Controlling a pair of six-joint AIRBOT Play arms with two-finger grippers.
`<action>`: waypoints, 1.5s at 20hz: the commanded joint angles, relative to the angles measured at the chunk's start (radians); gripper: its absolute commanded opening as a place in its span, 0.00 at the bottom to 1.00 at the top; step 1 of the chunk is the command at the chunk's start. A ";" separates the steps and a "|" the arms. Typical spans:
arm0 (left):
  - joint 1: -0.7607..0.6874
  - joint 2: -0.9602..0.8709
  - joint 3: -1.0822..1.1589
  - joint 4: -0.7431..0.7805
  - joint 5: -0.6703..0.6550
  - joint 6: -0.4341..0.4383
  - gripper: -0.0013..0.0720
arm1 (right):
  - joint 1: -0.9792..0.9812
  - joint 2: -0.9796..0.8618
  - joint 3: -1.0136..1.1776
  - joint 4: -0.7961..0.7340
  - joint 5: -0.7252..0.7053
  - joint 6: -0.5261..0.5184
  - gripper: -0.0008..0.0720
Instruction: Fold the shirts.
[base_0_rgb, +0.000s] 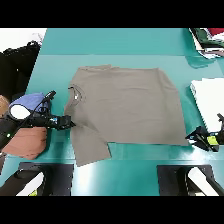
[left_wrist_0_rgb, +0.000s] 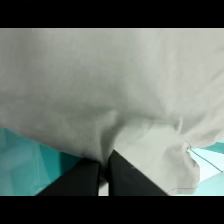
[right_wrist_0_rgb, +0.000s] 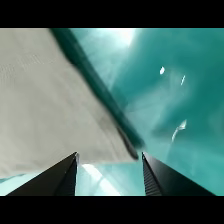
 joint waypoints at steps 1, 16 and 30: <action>0.000 0.001 0.002 0.000 0.002 0.002 0.06 | 0.032 -0.068 -0.013 0.024 -0.047 -0.003 0.62; 0.003 0.131 0.539 0.218 -0.192 -0.034 0.05 | 0.407 0.144 0.447 0.032 -0.089 -0.002 0.04; 0.003 0.136 1.636 0.206 -0.138 -0.091 0.05 | 0.409 0.266 1.370 -0.076 -0.058 0.025 0.04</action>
